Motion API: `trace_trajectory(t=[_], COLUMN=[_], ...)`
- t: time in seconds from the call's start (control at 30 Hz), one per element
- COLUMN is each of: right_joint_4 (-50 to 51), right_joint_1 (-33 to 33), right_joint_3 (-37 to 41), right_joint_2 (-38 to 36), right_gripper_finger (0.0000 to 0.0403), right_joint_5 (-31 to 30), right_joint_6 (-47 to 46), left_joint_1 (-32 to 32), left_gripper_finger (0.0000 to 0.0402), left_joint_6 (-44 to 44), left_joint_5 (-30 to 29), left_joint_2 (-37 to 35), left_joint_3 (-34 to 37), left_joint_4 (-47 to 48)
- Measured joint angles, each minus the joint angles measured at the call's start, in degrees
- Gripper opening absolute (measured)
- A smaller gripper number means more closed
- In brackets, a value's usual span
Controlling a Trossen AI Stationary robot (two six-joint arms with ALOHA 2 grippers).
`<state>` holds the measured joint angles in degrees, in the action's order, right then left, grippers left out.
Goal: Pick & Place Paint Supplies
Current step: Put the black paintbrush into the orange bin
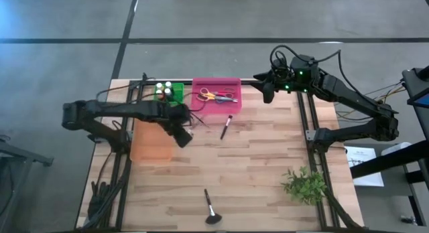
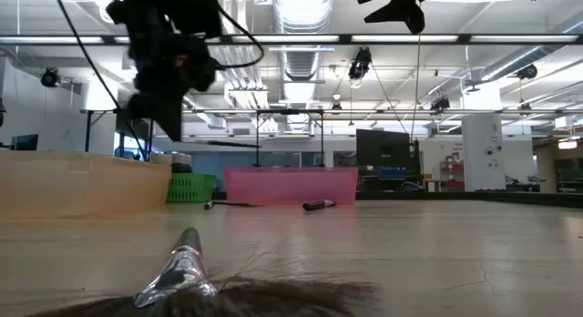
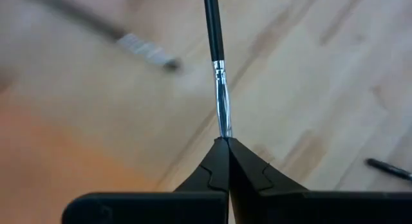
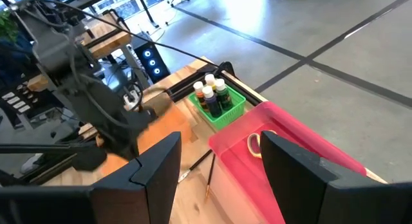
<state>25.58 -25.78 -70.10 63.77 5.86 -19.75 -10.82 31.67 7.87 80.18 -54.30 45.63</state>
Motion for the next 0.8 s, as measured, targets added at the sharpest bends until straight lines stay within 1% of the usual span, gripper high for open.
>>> trace_trajectory(t=[0.17, 0.27, 0.37, 0.47, 0.53, 0.63, 0.73, 0.8], right_joint_4=[-0.1, -0.3, -0.9, -1.2, -1.8, -3.6, -6.2, -7.5], right_joint_1=[0.0, 0.0, 0.0, 0.0, 0.0, 0.0, 0.0, 0.0], right_joint_3=[0.4, 0.9, 1.8, 2.8, 3.5, 4.3, 4.6, 4.6], right_joint_2=[0.0, 0.0, 0.0, 0.0, 0.0, 0.0, 0.0, -0.1], right_gripper_finger=[0.0207, 0.0207, 0.0207, 0.0207, 0.0207, 0.0207, 0.0207, 0.0207], right_joint_5=[-0.1, -0.1, -0.1, -0.1, 0.0, 0.0, 0.2, 0.2], right_joint_6=[0.3, 0.3, 0.3, 0.0, -0.6, -1.1, -1.5, -1.7], left_joint_1=[0.0, 0.2, 1.3, 3.3, 4.7, 5.8, 5.8, 5.8], left_gripper_finger=[0.0000, 0.0000, 0.0000, 0.0000, 0.0000, 0.0000, 0.0001, 0.0012], left_joint_6=[7.4, 13.4, 19.5, 26.0, 29.4, 33.4, 37.0, 37.7], left_joint_5=[-5.7, -8.3, -9.8, -10.3, -10.9, -11.1, -8.8, -7.7], left_joint_2=[-8.1, -12.7, -16.4, -17.9, -17.8, -17.7, -17.7, -17.7], left_joint_3=[0.0, 0.0, 0.1, 0.4, 0.5, 2.6, 6.1, 8.1], left_joint_4=[11.2, 17.9, 22.8, 27.0, 28.7, 28.6, 27.4, 27.2])
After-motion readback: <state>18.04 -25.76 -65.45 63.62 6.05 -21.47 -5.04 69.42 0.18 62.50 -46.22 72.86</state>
